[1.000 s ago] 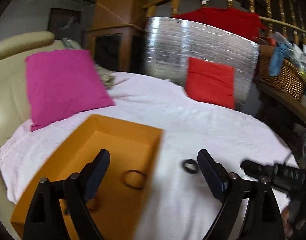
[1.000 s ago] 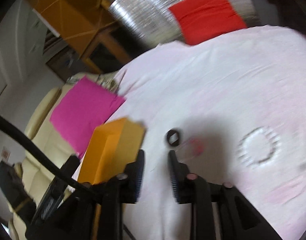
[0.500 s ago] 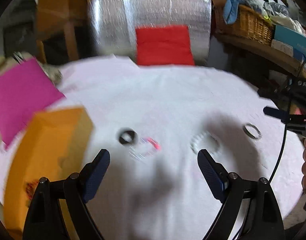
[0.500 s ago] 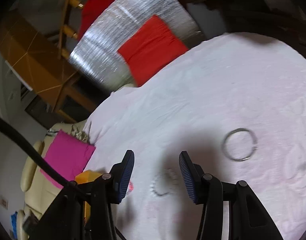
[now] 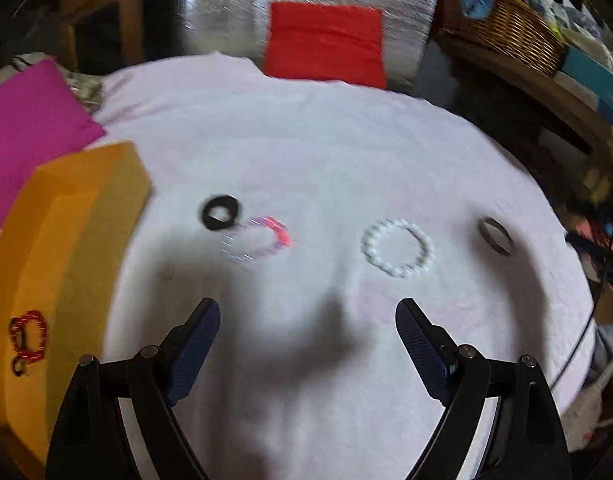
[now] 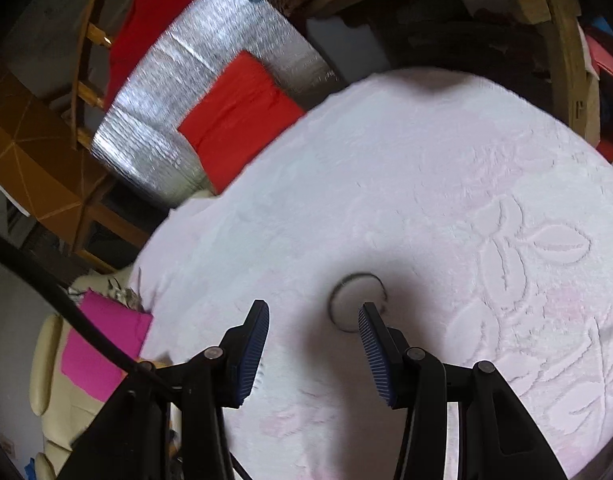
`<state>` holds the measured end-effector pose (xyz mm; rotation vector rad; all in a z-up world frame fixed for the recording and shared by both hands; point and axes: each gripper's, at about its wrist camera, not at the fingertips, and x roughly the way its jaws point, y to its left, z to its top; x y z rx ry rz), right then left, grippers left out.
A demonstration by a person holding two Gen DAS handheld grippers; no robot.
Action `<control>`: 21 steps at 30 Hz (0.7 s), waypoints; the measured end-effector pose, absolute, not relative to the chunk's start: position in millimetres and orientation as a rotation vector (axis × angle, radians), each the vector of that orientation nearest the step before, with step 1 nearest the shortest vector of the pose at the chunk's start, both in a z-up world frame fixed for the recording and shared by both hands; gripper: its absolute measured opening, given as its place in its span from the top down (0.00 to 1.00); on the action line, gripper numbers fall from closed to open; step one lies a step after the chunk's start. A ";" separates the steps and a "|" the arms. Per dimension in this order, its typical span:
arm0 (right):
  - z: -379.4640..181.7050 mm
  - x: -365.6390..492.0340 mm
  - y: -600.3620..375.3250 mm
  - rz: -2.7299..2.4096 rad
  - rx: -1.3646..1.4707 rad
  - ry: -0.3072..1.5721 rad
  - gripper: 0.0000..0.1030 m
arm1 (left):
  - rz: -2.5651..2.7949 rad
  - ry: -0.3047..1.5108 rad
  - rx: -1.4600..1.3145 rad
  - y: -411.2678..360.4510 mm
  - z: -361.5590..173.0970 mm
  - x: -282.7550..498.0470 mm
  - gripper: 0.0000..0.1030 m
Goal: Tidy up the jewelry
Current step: 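Move both grippers back to the remaining bracelets, then grasp silver bangle with right gripper while left grasps pink-and-clear bead bracelet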
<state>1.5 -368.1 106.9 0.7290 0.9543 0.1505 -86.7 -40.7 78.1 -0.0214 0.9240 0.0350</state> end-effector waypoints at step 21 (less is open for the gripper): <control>42.0 45.0 -333.2 0.023 0.476 1.144 0.29 | 0.229 1.035 -0.052 8.7 41.8 -29.2 0.13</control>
